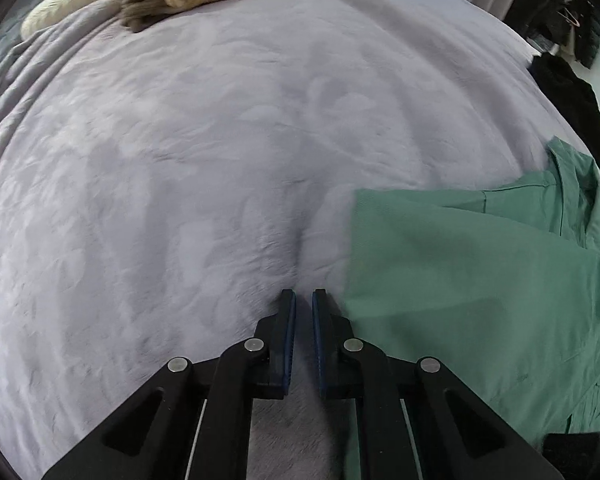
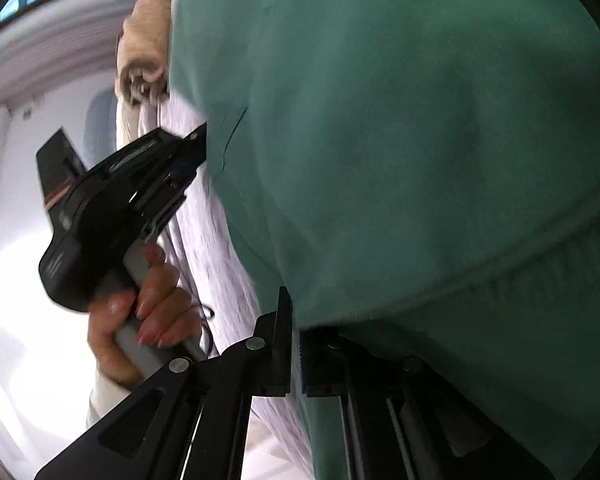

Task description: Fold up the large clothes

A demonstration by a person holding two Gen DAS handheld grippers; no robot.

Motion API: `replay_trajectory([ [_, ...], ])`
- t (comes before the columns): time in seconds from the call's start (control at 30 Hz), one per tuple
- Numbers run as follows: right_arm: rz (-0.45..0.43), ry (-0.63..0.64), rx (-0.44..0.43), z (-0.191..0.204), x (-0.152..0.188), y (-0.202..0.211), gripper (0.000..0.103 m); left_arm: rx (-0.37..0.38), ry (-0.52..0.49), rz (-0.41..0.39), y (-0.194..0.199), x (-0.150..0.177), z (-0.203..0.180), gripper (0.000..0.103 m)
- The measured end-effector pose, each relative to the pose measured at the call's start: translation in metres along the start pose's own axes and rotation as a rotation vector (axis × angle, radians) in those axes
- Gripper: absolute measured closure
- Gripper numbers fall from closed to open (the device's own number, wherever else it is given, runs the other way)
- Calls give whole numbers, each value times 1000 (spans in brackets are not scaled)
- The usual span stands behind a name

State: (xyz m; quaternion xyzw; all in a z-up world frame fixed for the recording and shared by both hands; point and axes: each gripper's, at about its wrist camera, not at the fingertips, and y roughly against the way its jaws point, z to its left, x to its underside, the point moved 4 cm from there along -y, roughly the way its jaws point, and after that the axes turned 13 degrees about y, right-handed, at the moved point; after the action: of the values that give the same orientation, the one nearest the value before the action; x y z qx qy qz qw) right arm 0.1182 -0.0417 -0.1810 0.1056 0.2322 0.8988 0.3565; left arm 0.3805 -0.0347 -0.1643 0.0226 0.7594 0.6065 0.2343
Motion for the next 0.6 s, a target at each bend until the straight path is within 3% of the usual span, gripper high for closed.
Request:
replay_trajectory([
  [0.07,25,86,44,7,6,29,98,-1,-2,-27,15,3,-1,91],
  [0.13,-34,166,121,7,5,76,95,-4,-35,-75,39,12,-4,91],
  [0.23,-185,236,302,0,-10,155,95,6,-87,-107,64,32,-20,91],
  [0.33,-313,237,448,-21,-28,226,95,14,-102,-100,66,63,-35,90],
  [0.43,-323,171,628,-57,-40,259,95,-62,-96,-56,41,92,-36,90],
  [0.47,-318,129,667,-76,-36,272,103,-85,-87,-33,29,97,-35,90],
  [0.57,-363,20,553,-111,-2,316,103,-115,-87,-60,28,107,-31,90],
  [0.6,-371,9,552,-115,8,327,95,-131,-94,-55,31,107,-32,90],
])
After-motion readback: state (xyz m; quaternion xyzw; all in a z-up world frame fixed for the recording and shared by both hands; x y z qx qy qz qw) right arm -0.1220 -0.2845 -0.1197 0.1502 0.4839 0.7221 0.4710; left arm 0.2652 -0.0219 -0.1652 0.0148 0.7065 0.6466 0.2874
